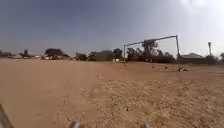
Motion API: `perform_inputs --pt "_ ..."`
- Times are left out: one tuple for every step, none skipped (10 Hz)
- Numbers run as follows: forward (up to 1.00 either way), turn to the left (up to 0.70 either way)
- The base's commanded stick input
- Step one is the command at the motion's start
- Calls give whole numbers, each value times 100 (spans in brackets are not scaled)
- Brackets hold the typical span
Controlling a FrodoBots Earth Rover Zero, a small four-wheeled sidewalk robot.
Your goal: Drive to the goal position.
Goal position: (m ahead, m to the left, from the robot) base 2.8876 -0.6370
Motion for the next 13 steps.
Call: perform_inputs --pt "70 0" --pt "70 0" --pt "70 0" --pt "70 0" --pt "70 0" --pt "70 0" --pt "70 0" --pt "70 0" --pt "70 0" --pt "70 0" --pt "70 0" --pt "70 0" --pt "70 0"
